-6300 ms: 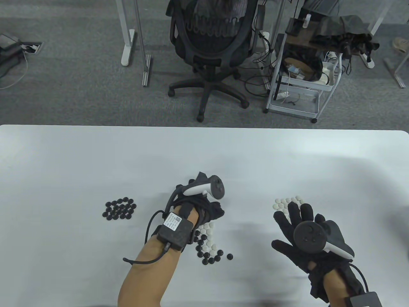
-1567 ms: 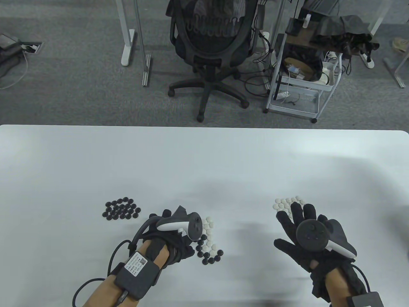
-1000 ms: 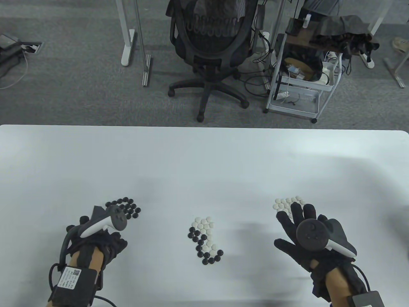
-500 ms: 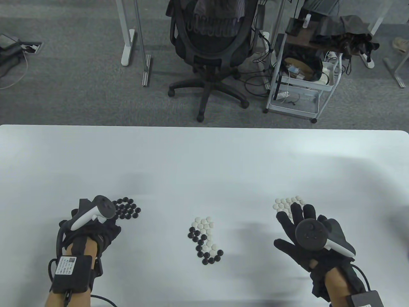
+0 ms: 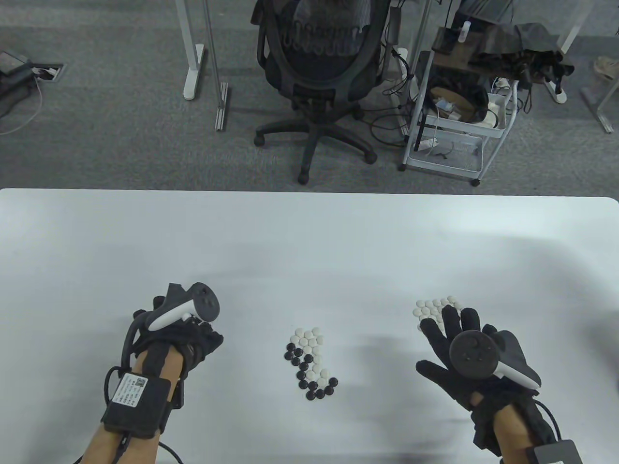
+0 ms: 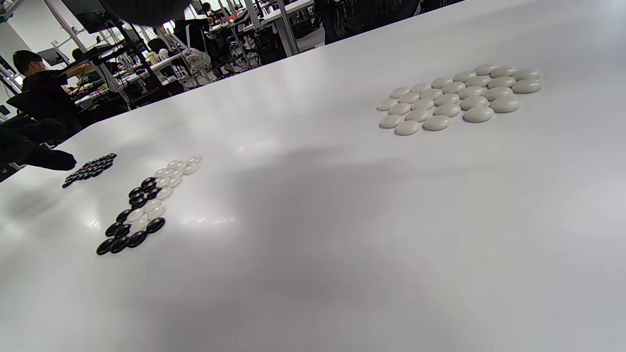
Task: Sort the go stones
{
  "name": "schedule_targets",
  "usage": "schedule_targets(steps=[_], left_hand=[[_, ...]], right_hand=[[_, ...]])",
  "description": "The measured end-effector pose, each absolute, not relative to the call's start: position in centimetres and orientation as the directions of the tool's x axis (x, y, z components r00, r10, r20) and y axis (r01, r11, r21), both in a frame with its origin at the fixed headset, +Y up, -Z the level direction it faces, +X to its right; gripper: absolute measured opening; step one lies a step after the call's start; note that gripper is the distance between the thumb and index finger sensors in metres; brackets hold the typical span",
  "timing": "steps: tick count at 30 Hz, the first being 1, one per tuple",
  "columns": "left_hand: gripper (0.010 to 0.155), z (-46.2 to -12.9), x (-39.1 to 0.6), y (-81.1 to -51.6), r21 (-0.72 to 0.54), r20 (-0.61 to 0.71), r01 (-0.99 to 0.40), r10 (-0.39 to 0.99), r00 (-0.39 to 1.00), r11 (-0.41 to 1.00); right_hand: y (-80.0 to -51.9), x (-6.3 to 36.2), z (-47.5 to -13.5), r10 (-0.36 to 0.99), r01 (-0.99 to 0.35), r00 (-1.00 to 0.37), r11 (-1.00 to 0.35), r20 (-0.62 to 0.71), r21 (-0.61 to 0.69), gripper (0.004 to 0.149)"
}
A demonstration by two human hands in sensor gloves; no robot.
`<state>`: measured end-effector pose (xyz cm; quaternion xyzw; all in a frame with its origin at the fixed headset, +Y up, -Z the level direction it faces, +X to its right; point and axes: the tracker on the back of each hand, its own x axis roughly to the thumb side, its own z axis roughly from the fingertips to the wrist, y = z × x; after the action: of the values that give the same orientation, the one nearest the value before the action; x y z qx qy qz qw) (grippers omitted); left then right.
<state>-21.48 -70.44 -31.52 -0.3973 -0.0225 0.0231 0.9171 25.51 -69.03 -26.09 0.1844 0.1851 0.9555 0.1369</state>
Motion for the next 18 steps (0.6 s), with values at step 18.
schedule_targets(steps=[18], left_hand=[[0.062,-30.5,-10.3,-73.2,-0.765,0.330,0.147,0.185,0.926,0.627]], right_hand=[[-68.7,26.1,-26.1,0.273,-0.177,-0.918,-0.932,0.288,0.317,0.079]])
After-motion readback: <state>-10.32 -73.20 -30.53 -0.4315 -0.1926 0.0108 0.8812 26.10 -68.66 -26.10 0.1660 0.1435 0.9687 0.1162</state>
